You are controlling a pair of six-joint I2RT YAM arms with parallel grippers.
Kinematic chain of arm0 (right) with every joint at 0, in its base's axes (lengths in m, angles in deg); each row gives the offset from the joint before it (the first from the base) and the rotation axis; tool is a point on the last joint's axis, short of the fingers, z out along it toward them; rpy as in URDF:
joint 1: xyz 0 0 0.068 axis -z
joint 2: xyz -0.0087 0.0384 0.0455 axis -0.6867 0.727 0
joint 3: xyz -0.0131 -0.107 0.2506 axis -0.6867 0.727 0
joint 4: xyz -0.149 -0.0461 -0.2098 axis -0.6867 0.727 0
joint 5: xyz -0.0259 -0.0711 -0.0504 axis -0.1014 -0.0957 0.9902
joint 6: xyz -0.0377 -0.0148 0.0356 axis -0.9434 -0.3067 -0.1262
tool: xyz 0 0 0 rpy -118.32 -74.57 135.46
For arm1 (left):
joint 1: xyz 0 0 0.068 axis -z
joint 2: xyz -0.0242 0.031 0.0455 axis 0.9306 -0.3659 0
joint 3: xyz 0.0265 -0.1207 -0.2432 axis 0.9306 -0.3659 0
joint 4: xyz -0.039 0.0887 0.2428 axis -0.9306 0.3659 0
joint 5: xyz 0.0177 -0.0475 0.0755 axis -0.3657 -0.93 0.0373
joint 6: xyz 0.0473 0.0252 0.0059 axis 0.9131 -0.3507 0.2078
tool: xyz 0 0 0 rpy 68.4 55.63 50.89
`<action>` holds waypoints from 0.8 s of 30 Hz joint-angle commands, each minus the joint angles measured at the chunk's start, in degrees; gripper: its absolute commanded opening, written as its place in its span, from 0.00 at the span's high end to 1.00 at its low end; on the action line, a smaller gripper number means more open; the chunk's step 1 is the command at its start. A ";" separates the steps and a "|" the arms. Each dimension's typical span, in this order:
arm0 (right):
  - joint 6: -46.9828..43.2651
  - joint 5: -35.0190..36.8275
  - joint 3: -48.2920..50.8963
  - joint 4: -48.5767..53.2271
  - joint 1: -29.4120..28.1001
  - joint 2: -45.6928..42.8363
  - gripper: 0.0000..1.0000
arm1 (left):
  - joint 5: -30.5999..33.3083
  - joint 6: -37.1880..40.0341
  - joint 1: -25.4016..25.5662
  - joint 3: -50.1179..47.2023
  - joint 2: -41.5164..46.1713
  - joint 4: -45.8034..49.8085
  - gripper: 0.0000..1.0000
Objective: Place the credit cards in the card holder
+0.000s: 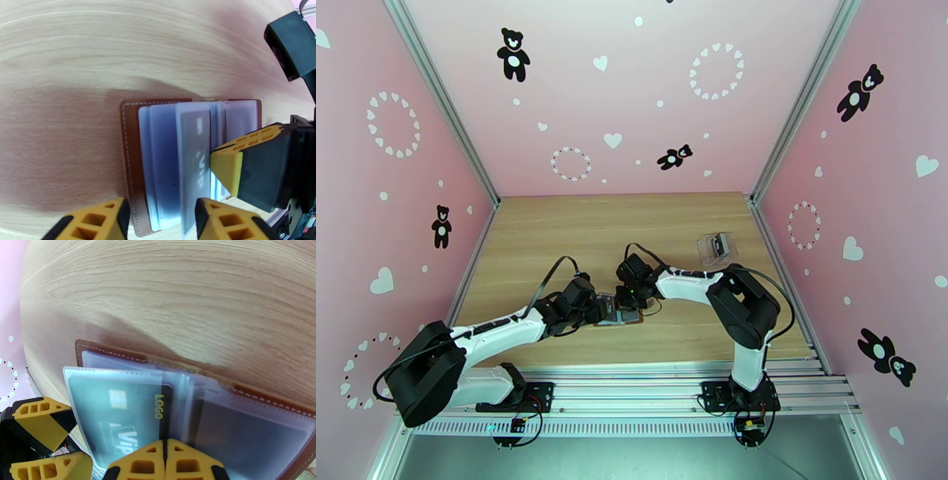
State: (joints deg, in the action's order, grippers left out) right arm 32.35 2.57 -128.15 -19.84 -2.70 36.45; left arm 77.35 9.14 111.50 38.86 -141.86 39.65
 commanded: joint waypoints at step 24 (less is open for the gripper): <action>-0.17 0.77 0.47 0.82 -0.34 1.44 1.00 | -7.01 -0.79 1.42 3.21 -5.44 -7.83 0.53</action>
State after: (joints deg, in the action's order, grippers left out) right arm 32.22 2.57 -128.15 -19.90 -2.68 36.49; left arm 71.91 8.77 112.24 40.52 -146.80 33.51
